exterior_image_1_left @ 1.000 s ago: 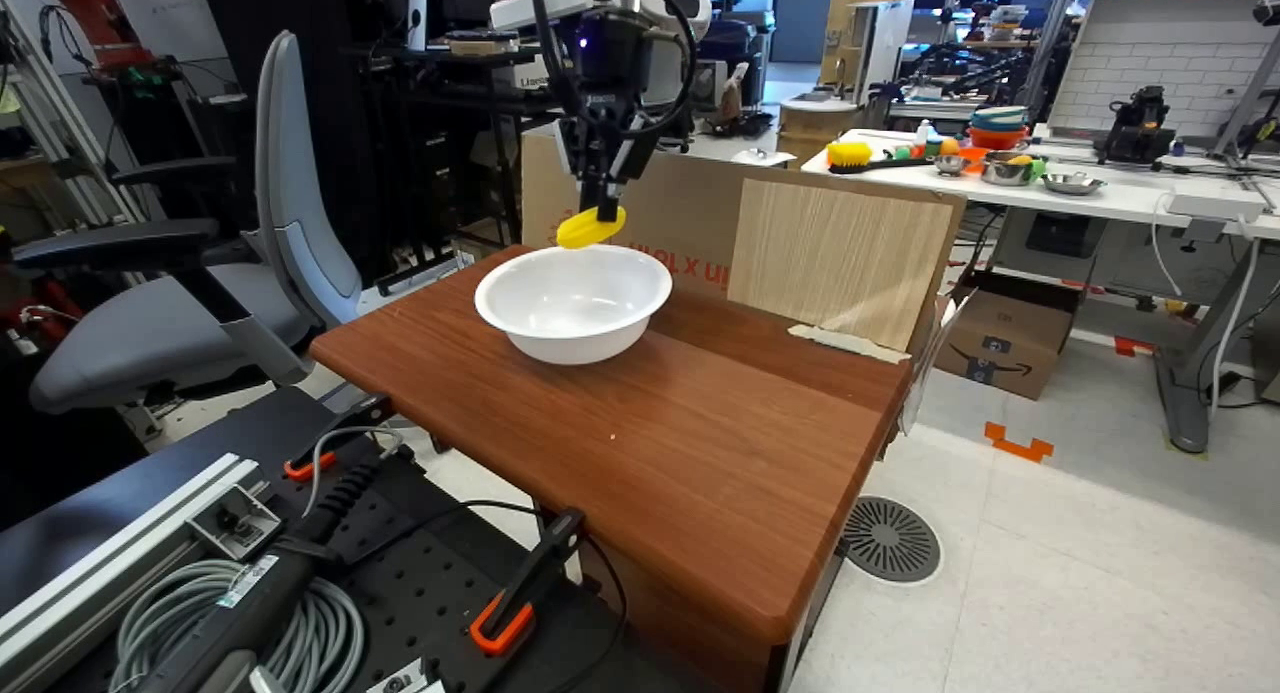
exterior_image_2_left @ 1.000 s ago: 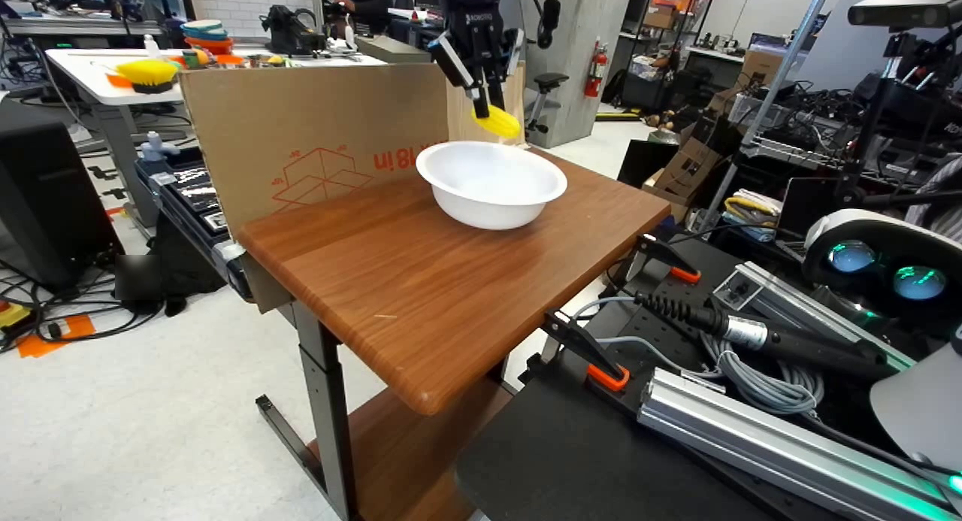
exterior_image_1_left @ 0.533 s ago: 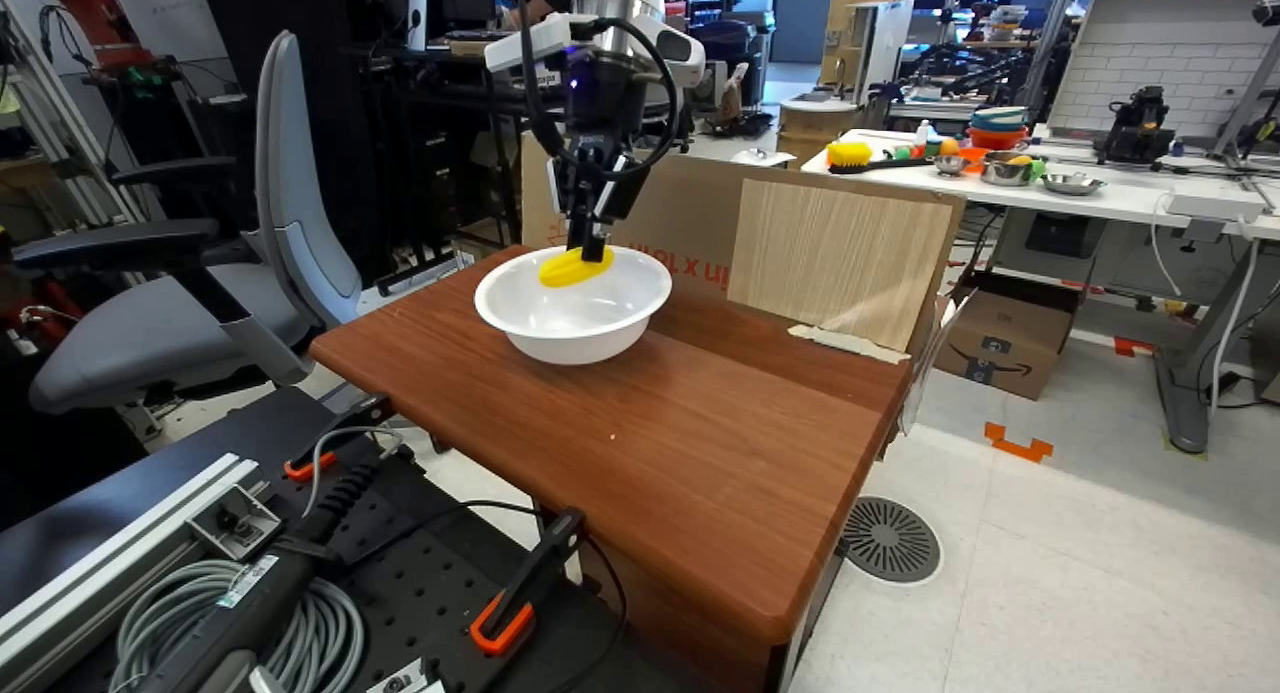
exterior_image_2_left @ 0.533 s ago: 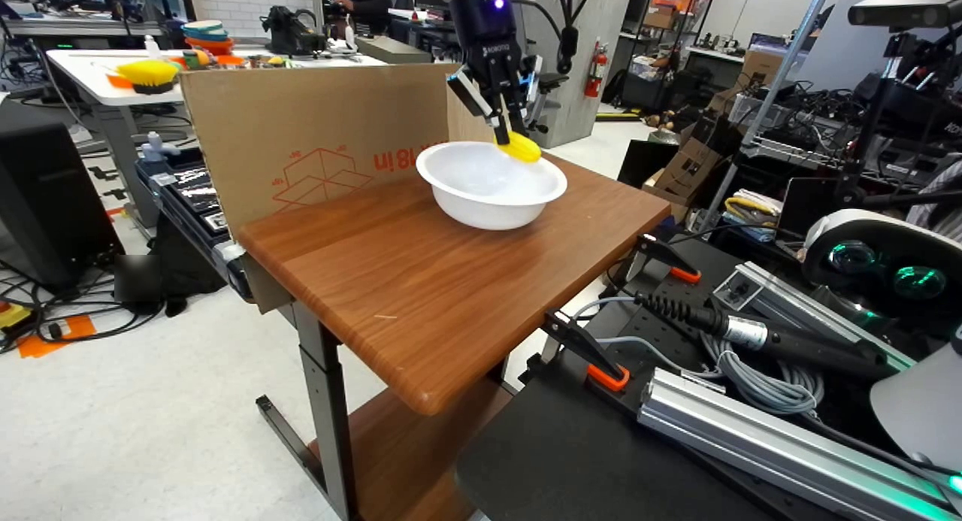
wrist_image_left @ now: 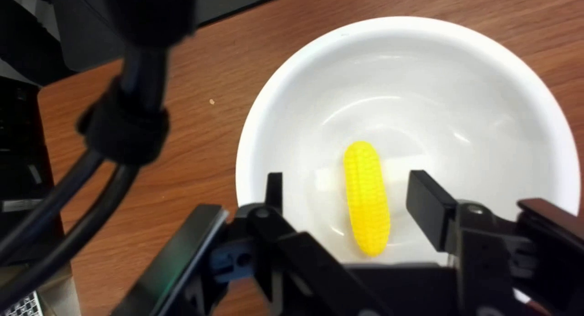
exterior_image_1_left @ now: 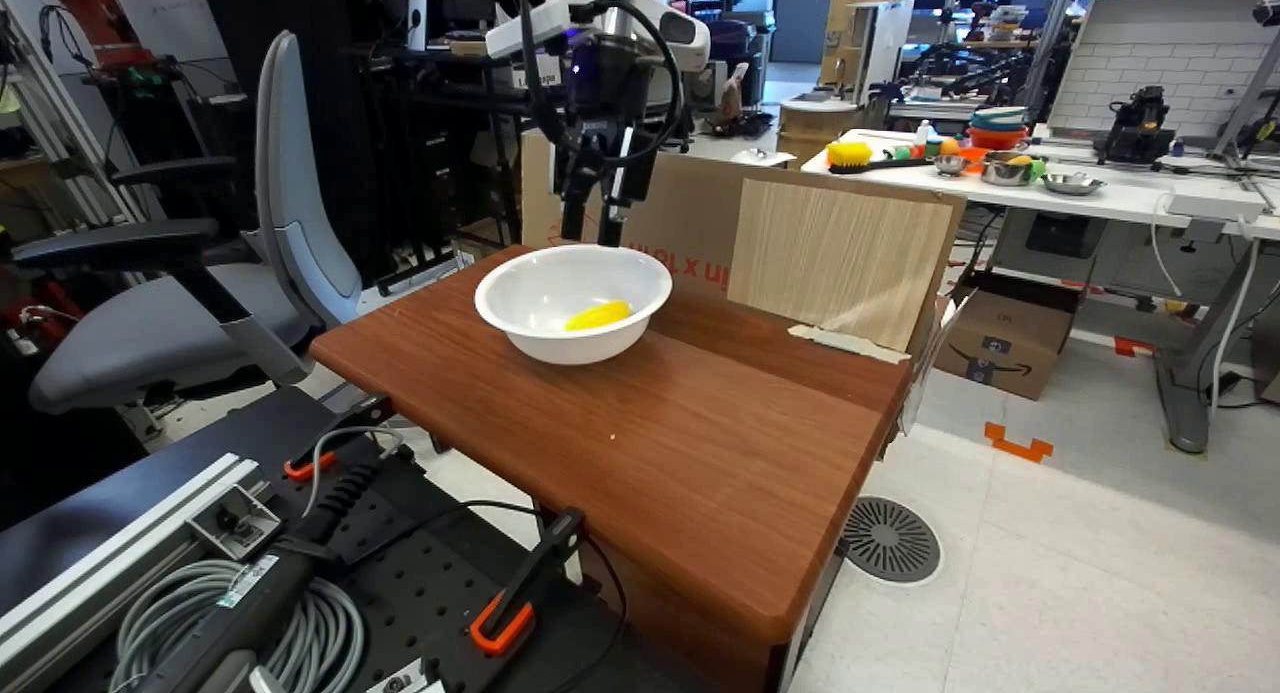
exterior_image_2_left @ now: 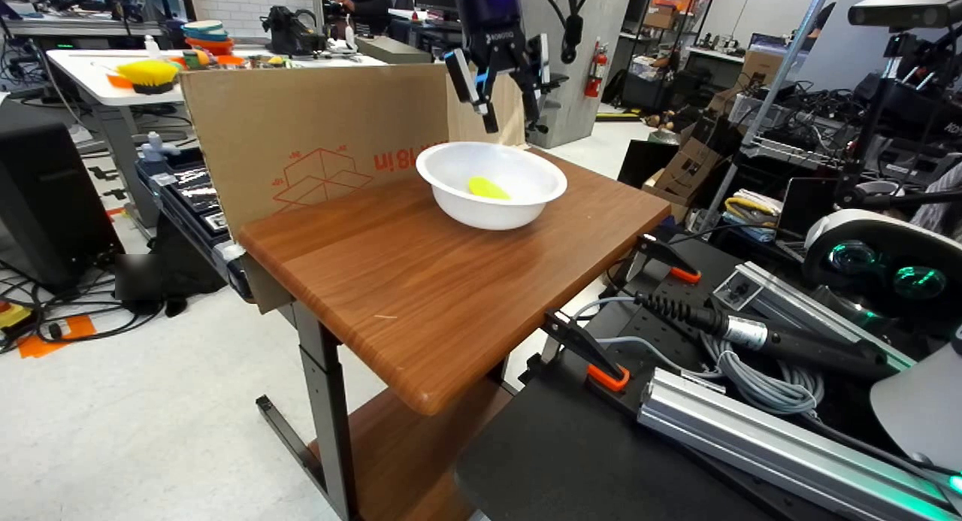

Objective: Put the yellow object in the white bowl

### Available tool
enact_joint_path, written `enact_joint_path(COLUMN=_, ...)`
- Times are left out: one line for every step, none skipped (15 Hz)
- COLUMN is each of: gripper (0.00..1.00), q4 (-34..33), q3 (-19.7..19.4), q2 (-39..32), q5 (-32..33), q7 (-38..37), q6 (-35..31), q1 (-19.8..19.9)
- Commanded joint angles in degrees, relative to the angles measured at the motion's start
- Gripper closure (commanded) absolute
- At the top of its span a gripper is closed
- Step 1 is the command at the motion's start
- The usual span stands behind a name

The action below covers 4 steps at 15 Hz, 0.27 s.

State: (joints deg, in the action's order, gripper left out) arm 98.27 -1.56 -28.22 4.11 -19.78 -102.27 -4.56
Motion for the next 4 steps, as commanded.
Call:
enact_joint_path(gripper=0.01, q4=5.2, q3=-0.2, q2=8.2, q5=0.0, q7=1.7, q6=1.6, q1=0.4)
enact_joint_path(gripper=0.0, q4=6.1, q3=-0.4, q2=10.0, q5=0.6, q7=1.7, q6=2.3, q1=0.4)
enact_joint_path(gripper=0.07, q4=1.9, q3=-0.1, q2=4.2, q5=0.2, q7=0.4, q6=0.7, q1=0.1)
enact_joint_path(gripper=0.01, q4=2.8, q3=-0.1, q2=6.0, q5=0.2, q7=0.6, q6=1.4, q1=0.2)
